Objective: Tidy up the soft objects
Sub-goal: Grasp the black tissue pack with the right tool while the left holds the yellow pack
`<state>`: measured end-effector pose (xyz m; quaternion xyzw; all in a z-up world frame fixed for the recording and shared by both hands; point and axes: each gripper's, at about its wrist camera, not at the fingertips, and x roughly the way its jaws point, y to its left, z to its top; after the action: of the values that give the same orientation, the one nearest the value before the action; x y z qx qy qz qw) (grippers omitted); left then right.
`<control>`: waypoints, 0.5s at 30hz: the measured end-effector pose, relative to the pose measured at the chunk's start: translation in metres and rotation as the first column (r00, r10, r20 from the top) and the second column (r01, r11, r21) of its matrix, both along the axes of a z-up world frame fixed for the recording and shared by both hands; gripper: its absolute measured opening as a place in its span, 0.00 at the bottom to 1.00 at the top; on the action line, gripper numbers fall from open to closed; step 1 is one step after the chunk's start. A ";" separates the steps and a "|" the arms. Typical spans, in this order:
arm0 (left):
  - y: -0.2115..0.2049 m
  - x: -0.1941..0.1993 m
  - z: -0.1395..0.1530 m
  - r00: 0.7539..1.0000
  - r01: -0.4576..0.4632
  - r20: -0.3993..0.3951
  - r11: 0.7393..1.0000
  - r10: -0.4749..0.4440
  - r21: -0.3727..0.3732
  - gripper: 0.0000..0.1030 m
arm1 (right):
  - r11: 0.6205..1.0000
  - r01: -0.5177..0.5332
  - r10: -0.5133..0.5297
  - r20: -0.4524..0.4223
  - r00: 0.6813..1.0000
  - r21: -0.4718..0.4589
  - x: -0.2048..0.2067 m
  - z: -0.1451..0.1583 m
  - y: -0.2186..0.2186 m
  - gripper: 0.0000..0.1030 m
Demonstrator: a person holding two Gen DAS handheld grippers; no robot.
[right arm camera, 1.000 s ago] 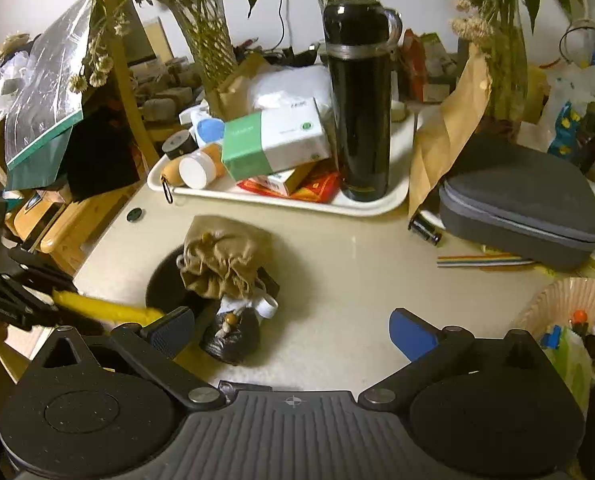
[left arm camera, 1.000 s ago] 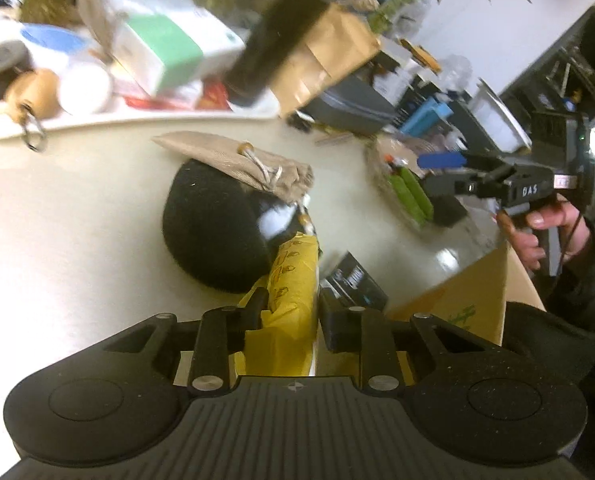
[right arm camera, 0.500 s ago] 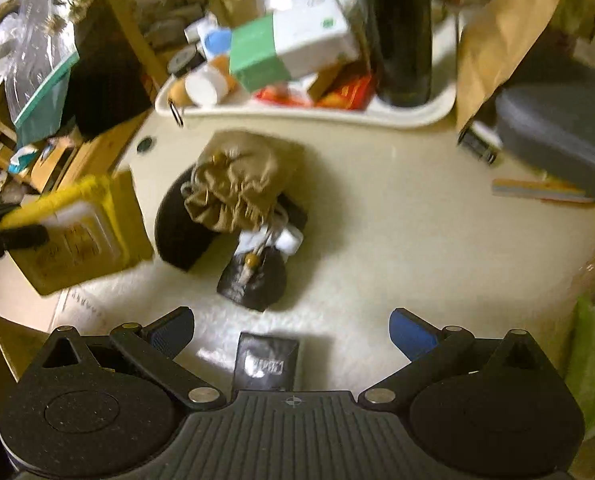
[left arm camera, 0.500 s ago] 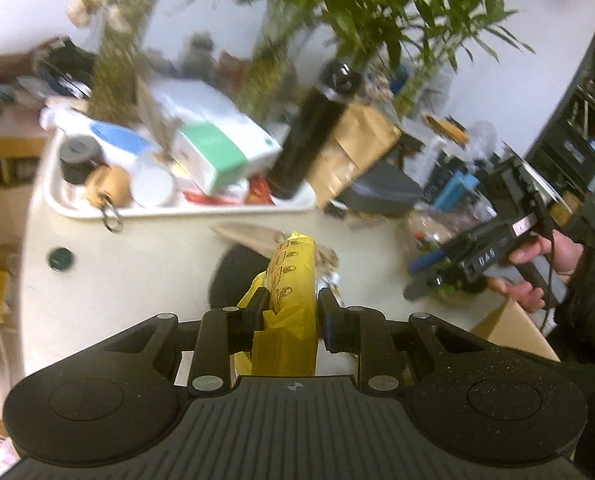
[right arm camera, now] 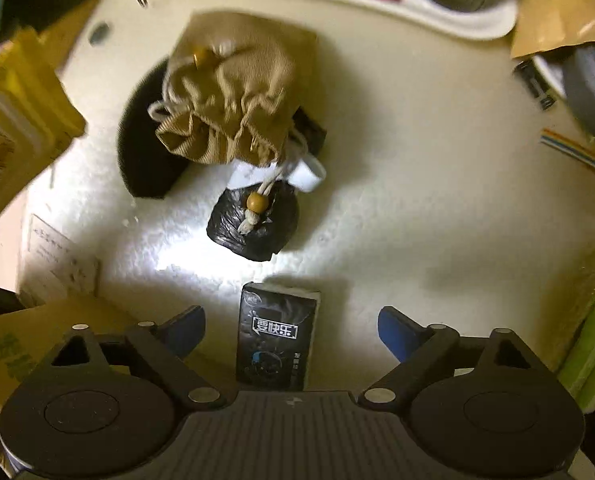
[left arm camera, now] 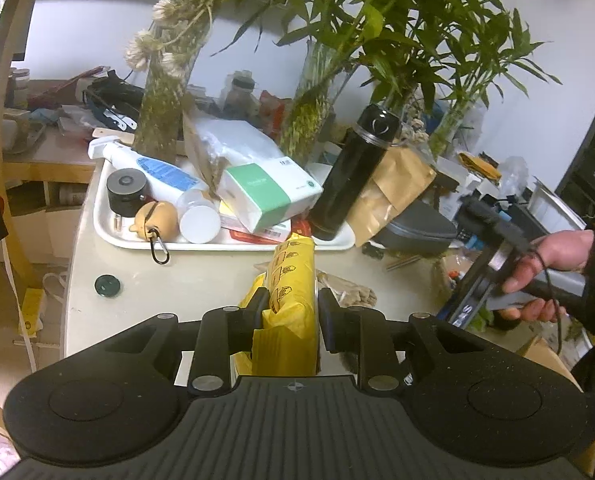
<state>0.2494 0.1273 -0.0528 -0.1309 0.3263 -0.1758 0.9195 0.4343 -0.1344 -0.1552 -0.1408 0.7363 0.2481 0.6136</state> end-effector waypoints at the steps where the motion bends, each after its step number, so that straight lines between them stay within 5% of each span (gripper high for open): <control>1: 0.000 0.000 0.000 1.000 0.000 0.000 1.000 0.000 -0.001 0.25 | 1.000 0.001 -0.001 -0.011 1.000 -0.019 0.001 -0.004 0.004 0.87; 10: -0.001 0.001 -0.002 1.000 0.015 -0.003 1.000 -0.015 -0.001 0.25 | 0.990 -0.025 0.012 -0.093 0.996 -0.140 -0.008 -0.040 0.028 0.76; 15: -0.002 0.003 -0.004 0.999 0.029 -0.014 1.000 -0.029 -0.005 0.25 | 0.985 -0.026 0.008 -0.103 0.995 -0.171 -0.015 -0.050 0.030 0.52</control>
<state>0.2526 0.1250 -0.0564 -0.1298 0.3342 -0.1888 0.9142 0.4195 -0.1047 -0.2055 -0.1870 0.7840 0.1955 0.5587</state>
